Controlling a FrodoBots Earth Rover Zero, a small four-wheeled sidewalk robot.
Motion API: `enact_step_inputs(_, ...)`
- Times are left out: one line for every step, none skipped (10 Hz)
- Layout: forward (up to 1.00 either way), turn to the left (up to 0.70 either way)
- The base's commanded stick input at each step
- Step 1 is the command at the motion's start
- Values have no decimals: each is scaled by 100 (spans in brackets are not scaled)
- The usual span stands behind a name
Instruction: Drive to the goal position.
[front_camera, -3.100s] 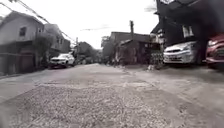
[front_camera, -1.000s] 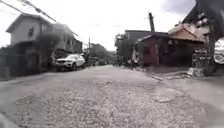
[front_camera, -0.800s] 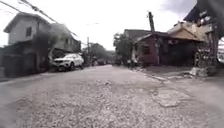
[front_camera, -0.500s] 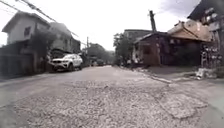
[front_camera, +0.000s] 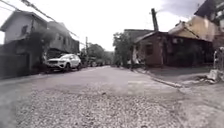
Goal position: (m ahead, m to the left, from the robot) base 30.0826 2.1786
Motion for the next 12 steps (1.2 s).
enact_step_inputs(100,0)
enact_step_inputs(100,0)
enact_step_inputs(100,0)
enact_step_inputs(100,0)
enact_step_inputs(100,0)
enact_step_inputs(100,0)
enact_step_inputs(100,0)
enact_step_inputs(100,0)
enact_step_inputs(100,0)
enact_step_inputs(100,0)
enact_step_inputs(100,0)
enact_step_inputs(100,0)
